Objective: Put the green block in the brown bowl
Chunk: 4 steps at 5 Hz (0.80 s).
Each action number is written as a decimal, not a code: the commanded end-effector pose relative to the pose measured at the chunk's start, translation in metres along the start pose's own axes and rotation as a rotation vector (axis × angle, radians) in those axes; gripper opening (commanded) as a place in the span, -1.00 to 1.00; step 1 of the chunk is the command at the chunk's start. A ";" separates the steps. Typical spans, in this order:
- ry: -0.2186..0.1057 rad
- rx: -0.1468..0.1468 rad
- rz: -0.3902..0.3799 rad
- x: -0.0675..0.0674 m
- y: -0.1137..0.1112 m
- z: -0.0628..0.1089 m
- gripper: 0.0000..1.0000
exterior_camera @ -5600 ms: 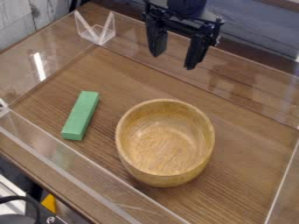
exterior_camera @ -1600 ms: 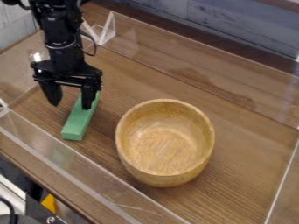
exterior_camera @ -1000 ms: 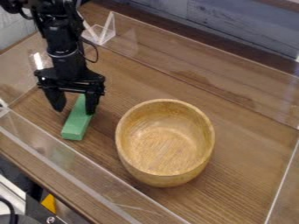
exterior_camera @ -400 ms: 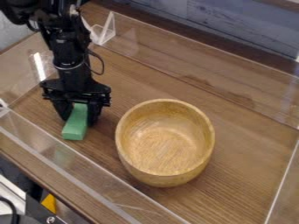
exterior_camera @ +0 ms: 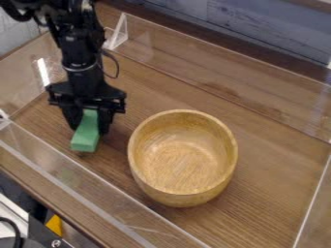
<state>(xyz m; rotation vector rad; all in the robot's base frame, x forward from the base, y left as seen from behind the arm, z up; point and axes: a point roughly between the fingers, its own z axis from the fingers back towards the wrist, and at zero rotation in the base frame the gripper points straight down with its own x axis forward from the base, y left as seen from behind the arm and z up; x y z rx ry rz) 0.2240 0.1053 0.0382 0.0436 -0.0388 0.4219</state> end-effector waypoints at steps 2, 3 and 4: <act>-0.058 0.006 -0.041 -0.015 0.012 0.029 -1.00; -0.055 -0.008 -0.100 -0.020 0.011 0.030 -1.00; -0.049 -0.023 -0.150 -0.023 0.011 0.031 -1.00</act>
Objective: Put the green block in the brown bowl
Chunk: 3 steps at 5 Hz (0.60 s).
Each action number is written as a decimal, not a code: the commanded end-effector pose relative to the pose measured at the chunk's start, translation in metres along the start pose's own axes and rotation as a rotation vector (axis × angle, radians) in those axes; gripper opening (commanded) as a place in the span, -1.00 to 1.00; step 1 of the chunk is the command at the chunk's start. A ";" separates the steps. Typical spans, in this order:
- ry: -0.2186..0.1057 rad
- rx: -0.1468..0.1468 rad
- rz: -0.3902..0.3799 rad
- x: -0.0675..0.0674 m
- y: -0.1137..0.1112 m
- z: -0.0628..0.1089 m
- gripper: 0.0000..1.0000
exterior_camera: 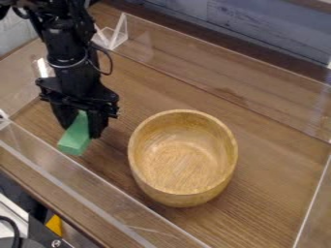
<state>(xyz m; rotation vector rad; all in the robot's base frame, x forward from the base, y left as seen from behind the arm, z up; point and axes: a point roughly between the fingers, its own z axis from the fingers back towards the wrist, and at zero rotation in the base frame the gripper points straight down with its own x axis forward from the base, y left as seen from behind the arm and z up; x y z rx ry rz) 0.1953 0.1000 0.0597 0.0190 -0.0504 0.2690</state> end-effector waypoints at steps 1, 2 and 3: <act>-0.035 -0.006 -0.069 0.005 0.009 0.002 -1.00; -0.031 -0.019 -0.133 0.006 0.013 -0.006 -1.00; -0.024 -0.024 -0.150 0.003 0.016 -0.016 -1.00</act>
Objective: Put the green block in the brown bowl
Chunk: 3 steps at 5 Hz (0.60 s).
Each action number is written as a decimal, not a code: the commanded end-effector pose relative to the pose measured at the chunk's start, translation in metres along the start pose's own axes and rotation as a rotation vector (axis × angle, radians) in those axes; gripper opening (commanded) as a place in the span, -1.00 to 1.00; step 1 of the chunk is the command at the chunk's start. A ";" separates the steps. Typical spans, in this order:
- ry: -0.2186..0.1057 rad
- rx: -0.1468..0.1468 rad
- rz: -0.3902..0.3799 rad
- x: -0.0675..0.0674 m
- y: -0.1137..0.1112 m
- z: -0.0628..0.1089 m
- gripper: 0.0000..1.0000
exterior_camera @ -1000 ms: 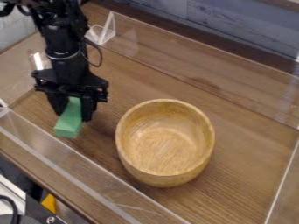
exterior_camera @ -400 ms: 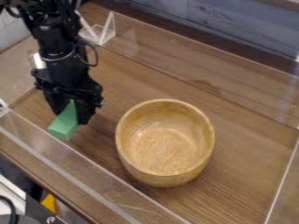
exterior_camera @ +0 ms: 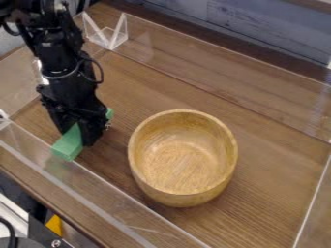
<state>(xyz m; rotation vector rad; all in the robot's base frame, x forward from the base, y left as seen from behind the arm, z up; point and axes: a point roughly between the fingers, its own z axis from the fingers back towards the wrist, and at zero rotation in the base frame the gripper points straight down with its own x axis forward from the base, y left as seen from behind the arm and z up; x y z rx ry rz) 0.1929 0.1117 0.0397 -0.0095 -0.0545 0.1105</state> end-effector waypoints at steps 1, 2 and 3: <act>-0.016 0.011 -0.010 -0.002 0.005 0.002 -1.00; -0.008 0.013 -0.016 0.002 -0.001 0.020 -1.00; -0.002 0.011 -0.023 0.008 -0.005 0.034 -1.00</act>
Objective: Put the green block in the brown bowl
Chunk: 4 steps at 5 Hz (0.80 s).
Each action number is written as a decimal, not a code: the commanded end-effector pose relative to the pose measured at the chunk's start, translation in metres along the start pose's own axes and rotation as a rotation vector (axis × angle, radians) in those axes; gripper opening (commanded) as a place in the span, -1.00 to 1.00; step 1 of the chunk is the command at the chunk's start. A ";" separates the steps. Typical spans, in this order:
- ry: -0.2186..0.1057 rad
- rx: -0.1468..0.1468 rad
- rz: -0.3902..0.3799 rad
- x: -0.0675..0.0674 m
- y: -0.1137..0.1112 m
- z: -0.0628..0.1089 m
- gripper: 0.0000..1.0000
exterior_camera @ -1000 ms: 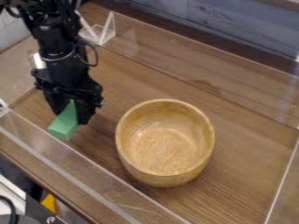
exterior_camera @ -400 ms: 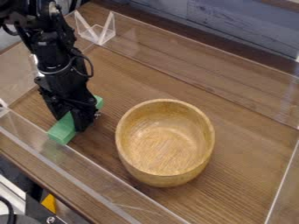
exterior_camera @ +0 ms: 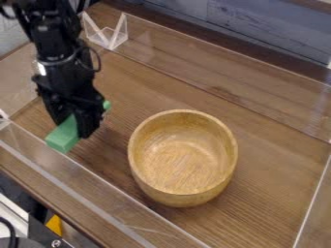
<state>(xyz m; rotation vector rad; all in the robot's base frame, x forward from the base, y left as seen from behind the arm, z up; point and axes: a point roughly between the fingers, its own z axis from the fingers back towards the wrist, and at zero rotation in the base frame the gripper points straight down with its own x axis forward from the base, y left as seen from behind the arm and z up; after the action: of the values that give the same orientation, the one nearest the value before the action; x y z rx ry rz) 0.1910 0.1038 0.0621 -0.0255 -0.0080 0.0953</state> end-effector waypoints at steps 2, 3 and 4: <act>-0.048 0.016 0.001 0.015 0.002 -0.012 -1.00; -0.052 0.008 0.047 0.012 0.006 -0.001 -1.00; -0.055 -0.002 0.011 0.015 0.001 0.016 -1.00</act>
<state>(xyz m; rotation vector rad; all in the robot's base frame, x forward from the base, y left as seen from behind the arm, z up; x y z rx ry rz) 0.1979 0.1033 0.0664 -0.0466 -0.0153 0.1138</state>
